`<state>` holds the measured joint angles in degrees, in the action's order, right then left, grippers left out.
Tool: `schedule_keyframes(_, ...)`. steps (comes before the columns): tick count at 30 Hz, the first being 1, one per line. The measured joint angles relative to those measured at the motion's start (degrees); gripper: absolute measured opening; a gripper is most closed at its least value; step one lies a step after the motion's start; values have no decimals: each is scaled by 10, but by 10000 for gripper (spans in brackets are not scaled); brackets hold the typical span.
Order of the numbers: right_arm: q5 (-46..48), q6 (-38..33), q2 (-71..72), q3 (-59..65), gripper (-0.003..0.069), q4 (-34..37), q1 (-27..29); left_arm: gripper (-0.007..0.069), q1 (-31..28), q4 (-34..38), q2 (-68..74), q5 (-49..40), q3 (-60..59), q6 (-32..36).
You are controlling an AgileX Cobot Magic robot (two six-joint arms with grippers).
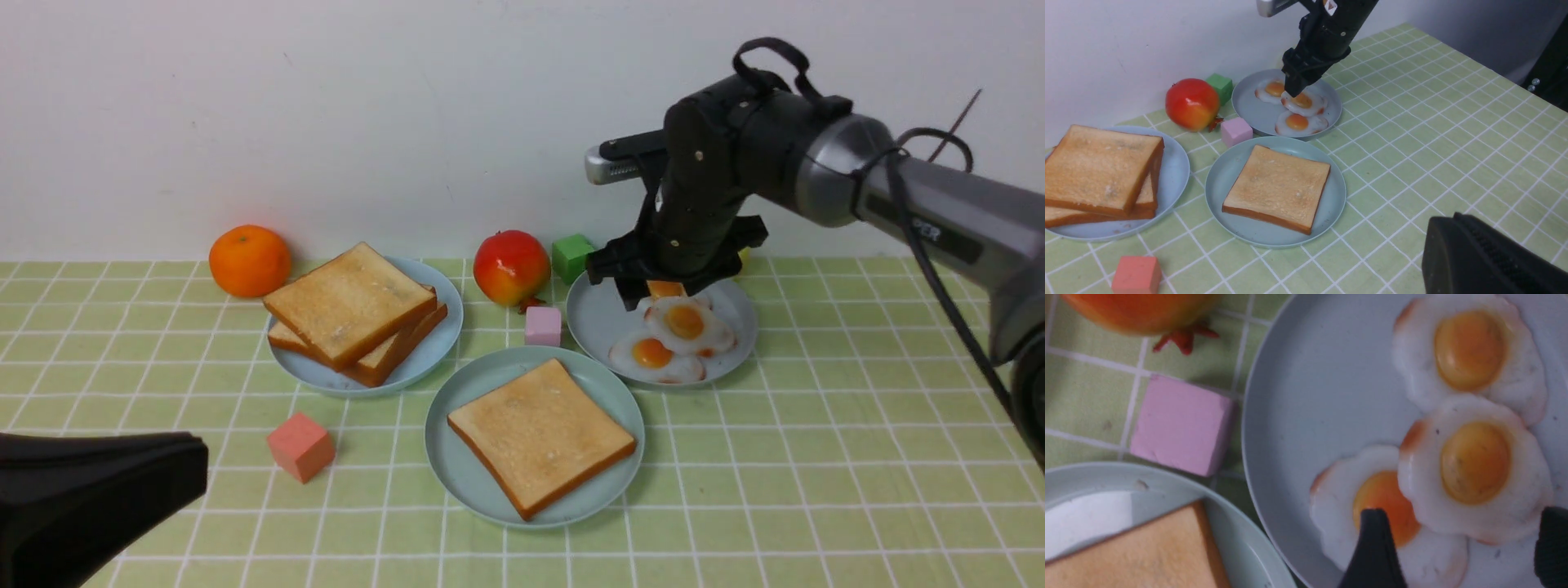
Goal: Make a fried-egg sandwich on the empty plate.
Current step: Use the right arm to grab a fried egg
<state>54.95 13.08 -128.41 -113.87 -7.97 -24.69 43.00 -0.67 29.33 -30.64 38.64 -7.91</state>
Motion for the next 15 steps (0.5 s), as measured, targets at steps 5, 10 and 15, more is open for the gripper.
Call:
schedule_keyframes(5,11,23,-76,-67,533,-26,-5,-13,0,0,0,0,0,0)
schedule_keyframes(10,36,51,-105,-95,535,-66,-5,-13,0,7,0,0,0,0)
schedule_keyframes(15,33,58,-106,-99,535,-72,-5,-13,0,7,0,0,0,0)
